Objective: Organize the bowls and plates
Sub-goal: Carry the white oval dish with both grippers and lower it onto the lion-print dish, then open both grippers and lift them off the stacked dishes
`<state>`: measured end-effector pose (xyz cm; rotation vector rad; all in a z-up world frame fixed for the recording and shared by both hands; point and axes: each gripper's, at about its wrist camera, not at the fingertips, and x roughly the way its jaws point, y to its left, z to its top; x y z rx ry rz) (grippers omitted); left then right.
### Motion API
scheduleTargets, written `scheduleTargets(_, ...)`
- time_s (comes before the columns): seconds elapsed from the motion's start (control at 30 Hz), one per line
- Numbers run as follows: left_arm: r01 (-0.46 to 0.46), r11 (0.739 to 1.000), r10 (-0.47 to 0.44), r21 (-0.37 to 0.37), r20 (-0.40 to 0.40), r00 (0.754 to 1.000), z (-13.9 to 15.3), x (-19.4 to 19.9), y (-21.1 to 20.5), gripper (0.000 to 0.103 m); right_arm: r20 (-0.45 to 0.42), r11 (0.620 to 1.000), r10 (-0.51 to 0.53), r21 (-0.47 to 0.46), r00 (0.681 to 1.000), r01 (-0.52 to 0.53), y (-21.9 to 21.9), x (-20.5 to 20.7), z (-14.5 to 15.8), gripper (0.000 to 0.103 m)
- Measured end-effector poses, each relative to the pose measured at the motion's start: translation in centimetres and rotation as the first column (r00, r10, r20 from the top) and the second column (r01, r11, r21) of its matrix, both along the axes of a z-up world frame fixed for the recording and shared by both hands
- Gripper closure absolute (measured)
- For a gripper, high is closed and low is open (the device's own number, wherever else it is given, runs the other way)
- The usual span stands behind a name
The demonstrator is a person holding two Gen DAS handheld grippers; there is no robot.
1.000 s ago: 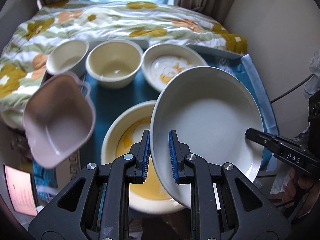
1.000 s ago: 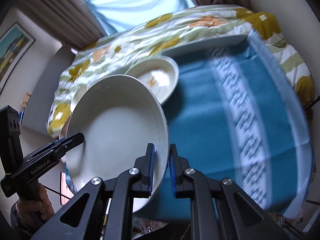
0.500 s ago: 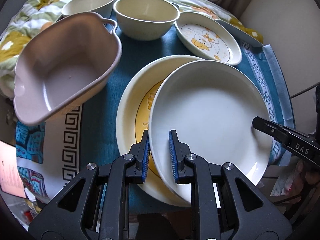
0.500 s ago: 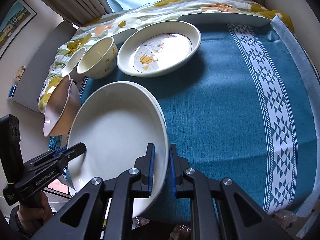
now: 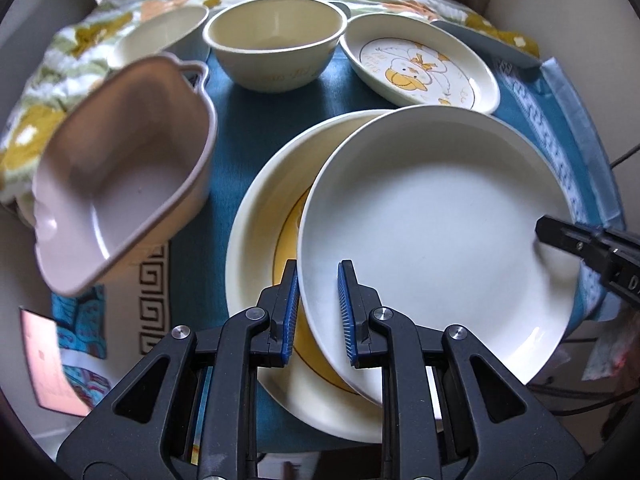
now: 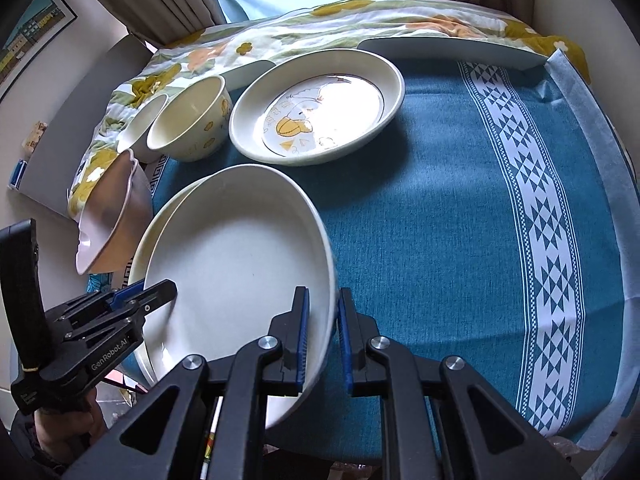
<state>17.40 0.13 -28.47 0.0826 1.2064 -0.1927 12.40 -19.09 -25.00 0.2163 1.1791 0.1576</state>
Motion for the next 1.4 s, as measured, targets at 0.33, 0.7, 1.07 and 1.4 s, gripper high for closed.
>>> scheduleTargets(0.33, 0.029, 0.986, -0.042, 0.162, 0.077, 0.996, 0.5, -1.0, -1.4, 0.087, 0.014, 0.998, 0.035, -0.052, 0.999, -0.035, 1.0, 0.3, -0.4, 0.090)
scheduleTargets(0.7, 0.015, 0.974, -0.045, 0.225, 0.129, 0.991, 1.4, -1.4, -0.5, 0.087, 0.038, 0.987, 0.083, -0.138, 0.996, -0.077, 2.3, 0.1, -0.9, 0.090)
scheduleTargets(1.07, 0.007, 0.988, -0.028, 0.157, 0.130, 0.991, 3.1, -1.6, 0.0, 0.087, 0.055, 0.993, 0.048, -0.107, 0.997, -0.042, 1.9, -0.1, -0.1, 0.090)
scheduleTargets(1.4, 0.009, 0.996, 0.012, -0.087, 0.236, 0.972, 11.4, 1.0, 0.4, 0.067, 0.180, 0.999, -0.043, 0.019, 0.983, 0.040, -1.8, 0.2, 7.3, 0.074)
